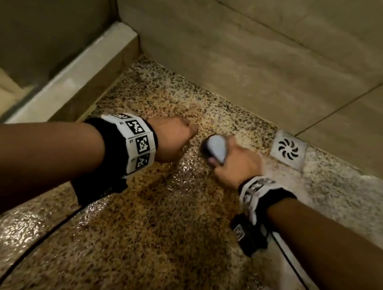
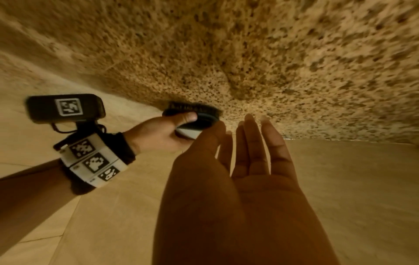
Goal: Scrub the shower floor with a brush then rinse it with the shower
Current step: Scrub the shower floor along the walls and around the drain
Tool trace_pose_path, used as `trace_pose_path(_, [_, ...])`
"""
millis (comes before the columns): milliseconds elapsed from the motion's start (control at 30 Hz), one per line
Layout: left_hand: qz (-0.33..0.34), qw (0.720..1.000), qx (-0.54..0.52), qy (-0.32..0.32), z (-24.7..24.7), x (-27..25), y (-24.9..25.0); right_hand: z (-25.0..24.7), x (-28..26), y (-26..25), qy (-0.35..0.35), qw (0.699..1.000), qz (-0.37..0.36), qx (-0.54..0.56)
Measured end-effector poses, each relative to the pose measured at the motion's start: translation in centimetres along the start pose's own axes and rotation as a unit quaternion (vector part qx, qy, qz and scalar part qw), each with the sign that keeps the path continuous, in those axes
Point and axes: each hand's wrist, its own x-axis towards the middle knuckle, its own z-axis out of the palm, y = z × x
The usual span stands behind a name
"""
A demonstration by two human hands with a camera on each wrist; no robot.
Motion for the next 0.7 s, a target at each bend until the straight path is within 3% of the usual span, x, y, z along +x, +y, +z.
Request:
trace_pose_path(100, [0.008, 1.0, -0.008, -0.015, -0.2, -0.3, -0.4, 1.1, -3.4, -5.3, -0.101, 0.975, -0.197, -0.013])
trace_pose_path(167, [0.014, 0.999, -0.004, -0.031, 0.2, -0.5, -0.5, 1.4, -1.6, -5.8, -0.081, 0.98, -0.18, 0.019])
trace_pose_path(267, [-0.007, 1.0, -0.011, -0.015, 0.7, -0.7, -1.2, 0.5, 3.8, -4.8, -0.022, 0.998, 0.003, 0.065])
trace_pose_path(300, [-0.018, 1.0, -0.02, -0.008, 0.8, -0.7, -1.7, 0.3, 4.1, -5.0, -0.022, 0.997, 0.019, 0.074])
trace_pose_path(333, [-0.028, 0.999, -0.034, -0.004, 0.8, -0.7, -2.4, 0.2, 3.5, -5.8, -0.035, 0.996, -0.003, 0.079])
trace_pose_path(433, [-0.055, 0.998, -0.04, 0.012, 0.4, -0.7, -4.5, 1.0, -0.4, -9.0, -0.109, 0.978, -0.167, 0.054])
trace_pose_path(467, [-0.065, 0.997, -0.04, 0.022, 0.3, -0.8, -5.1, 1.5, -0.3, -9.2, -0.105, 0.977, -0.179, 0.053])
trace_pose_path(533, [-0.097, 0.993, -0.058, 0.04, 0.1, -1.0, -6.4, 1.4, 2.6, -8.8, -0.056, 0.988, -0.106, 0.099])
trace_pose_path(633, [-0.135, 0.987, -0.073, 0.057, -0.1, -1.3, -8.2, -0.2, 7.6, -6.5, 0.003, 0.987, 0.085, 0.135])
trace_pose_path(700, [-0.147, 0.984, -0.077, 0.067, -0.3, -1.7, -9.1, -0.7, 8.9, -5.2, 0.003, 0.986, 0.133, 0.103])
